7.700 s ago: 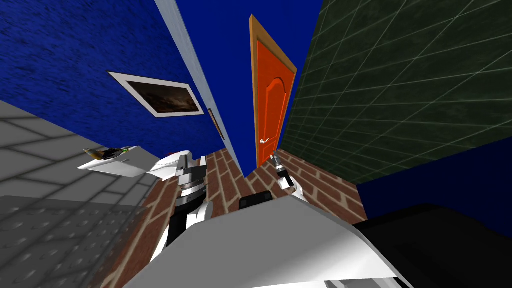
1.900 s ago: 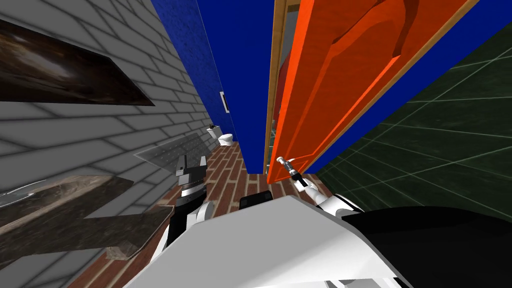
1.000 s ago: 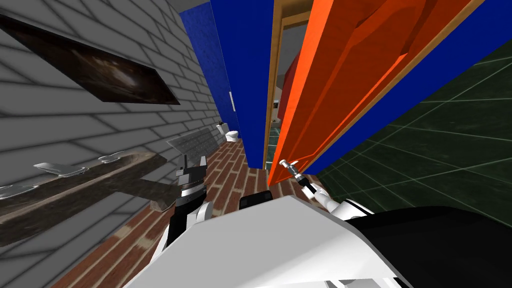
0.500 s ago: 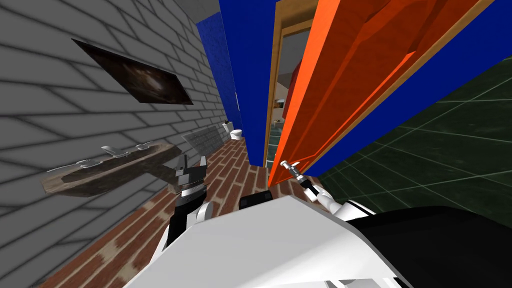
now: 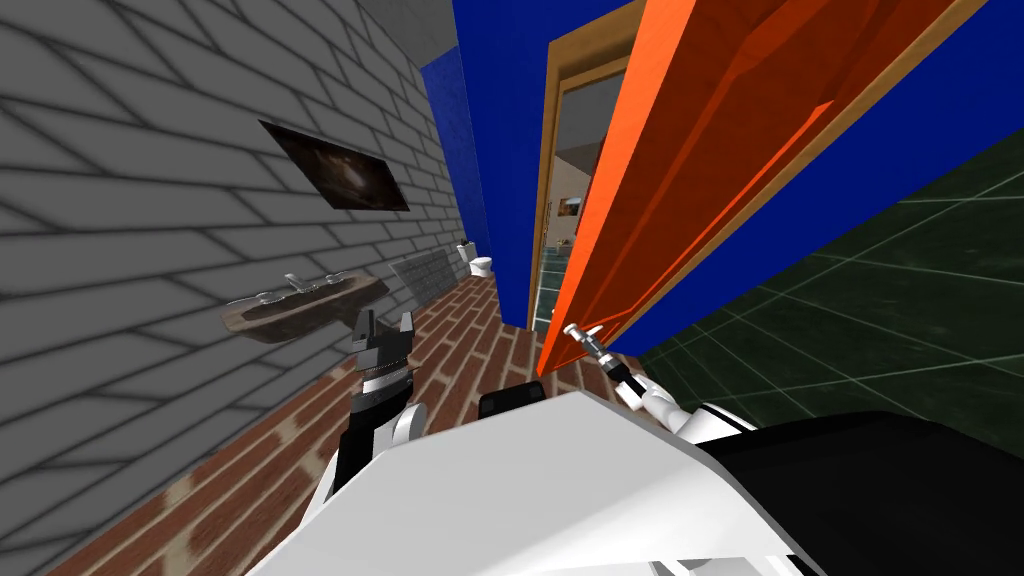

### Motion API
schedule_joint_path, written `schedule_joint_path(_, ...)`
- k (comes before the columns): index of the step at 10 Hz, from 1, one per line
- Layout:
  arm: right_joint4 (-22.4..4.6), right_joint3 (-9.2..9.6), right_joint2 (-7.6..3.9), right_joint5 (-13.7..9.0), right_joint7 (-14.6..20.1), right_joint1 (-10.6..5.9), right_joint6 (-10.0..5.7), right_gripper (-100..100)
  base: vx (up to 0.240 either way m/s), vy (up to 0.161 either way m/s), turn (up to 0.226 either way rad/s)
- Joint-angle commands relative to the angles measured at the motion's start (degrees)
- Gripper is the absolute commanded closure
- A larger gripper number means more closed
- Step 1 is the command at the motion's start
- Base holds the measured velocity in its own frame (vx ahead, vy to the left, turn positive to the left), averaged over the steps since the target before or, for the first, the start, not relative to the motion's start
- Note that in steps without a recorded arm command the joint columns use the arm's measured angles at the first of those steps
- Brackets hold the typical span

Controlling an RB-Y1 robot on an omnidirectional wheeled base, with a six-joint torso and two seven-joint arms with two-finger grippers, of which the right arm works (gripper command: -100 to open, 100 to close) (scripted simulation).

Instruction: Pull the door open

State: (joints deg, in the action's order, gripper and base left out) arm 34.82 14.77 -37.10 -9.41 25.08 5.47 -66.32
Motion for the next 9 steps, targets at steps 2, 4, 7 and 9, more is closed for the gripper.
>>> schedule_joint_path(2,-0.54,0.24,-0.04,0.01,0.18,0.16,-0.75,100,-0.112,-0.06,0.1)
schedule_joint_path(4,-1.03,0.35,-0.25,-0.05,0.32,0.31,-1.51,100,-0.211,-0.079,0.196)
schedule_joint_path(7,-1.93,0.55,-0.62,-0.16,0.57,0.58,-2.89,100,-0.204,-0.105,0.168)
schedule_joint_path(9,-2.52,0.69,-0.86,-0.23,0.74,0.76,-3.81,100,-0.209,-0.1,0.188)
